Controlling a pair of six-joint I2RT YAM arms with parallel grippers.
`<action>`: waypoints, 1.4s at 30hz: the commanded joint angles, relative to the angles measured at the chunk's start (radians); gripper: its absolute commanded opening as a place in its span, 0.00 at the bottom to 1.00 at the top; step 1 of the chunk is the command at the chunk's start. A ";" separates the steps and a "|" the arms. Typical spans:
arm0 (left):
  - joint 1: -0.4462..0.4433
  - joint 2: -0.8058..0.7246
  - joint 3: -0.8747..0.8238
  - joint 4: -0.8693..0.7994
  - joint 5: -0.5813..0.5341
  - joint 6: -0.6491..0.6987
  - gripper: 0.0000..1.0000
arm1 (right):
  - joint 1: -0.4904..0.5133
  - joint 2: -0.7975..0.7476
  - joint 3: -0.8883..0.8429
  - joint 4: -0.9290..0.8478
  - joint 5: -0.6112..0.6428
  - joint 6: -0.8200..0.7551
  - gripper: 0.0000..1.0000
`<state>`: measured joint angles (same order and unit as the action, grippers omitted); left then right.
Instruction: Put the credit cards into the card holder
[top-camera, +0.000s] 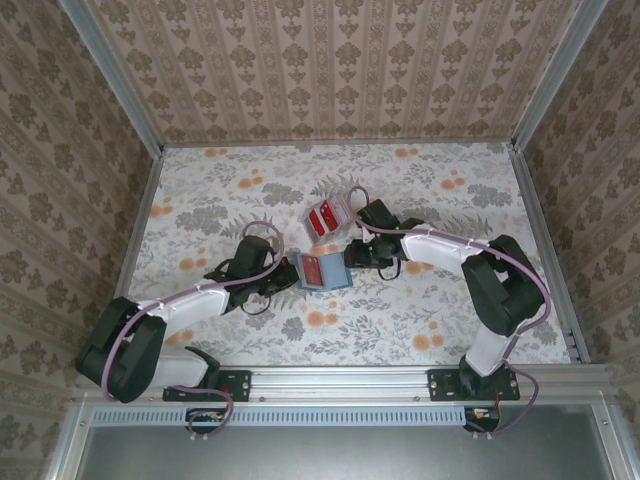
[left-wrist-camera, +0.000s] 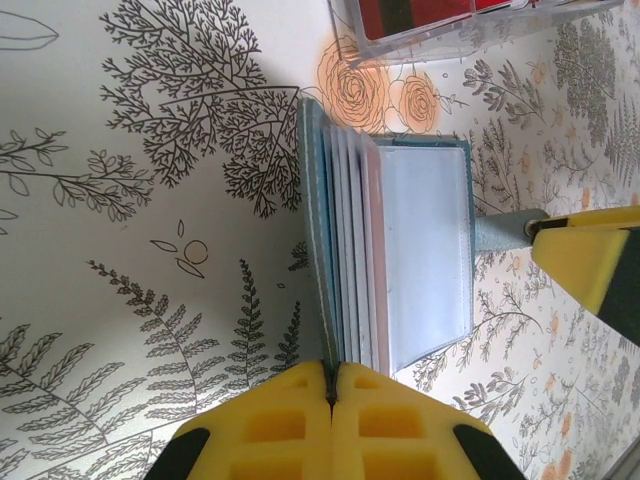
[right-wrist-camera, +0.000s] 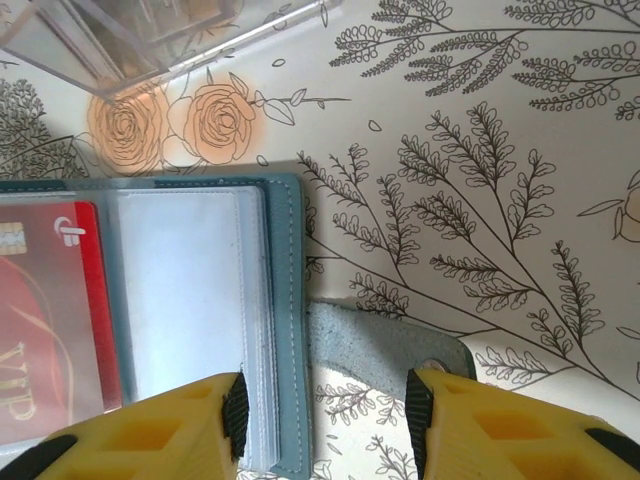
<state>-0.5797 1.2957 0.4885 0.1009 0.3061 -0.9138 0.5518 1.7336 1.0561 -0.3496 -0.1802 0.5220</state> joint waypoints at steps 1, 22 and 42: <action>0.010 -0.015 -0.011 -0.018 -0.009 0.030 0.00 | 0.003 -0.047 0.012 -0.040 0.004 -0.017 0.48; 0.009 -0.028 -0.054 -0.014 -0.023 0.020 0.00 | 0.107 0.120 0.085 0.002 -0.062 0.012 0.52; 0.008 0.009 -0.090 0.043 -0.027 0.000 0.00 | 0.145 0.138 0.141 0.014 -0.115 0.036 0.53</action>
<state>-0.5743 1.2915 0.4179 0.1234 0.2871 -0.9123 0.6884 1.8751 1.1664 -0.3214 -0.2771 0.5495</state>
